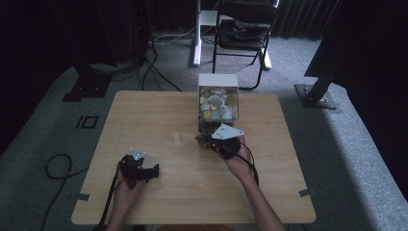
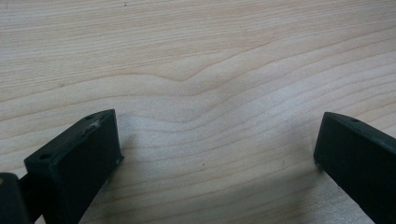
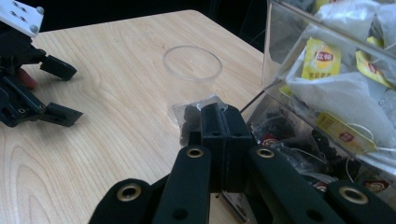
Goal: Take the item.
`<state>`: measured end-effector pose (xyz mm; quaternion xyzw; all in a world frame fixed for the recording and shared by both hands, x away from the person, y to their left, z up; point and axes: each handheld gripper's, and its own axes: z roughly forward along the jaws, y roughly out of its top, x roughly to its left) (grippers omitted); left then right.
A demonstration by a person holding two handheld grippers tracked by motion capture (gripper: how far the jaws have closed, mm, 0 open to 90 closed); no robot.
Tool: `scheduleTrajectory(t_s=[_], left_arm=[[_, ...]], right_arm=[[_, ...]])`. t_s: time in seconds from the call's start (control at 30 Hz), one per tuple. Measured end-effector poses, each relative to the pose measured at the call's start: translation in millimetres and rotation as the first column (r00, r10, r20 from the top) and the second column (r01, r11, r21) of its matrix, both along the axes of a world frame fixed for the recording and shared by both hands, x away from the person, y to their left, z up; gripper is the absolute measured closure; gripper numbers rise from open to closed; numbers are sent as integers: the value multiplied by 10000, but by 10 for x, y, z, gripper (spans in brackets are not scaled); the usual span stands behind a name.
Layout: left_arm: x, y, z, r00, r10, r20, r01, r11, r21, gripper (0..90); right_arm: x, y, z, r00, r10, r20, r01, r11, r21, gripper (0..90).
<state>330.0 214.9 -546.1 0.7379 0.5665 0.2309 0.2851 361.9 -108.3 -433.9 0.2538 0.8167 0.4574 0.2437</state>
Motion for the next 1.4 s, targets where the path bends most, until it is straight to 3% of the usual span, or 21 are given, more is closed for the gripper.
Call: scheduleTrajectory(t_s=[1.4], left_arm=[[1,2,1,10000,-11,9,11,10000,22,12]], right_arm=[[-9,271,134,9987,415,280,-422,9988,265,899]])
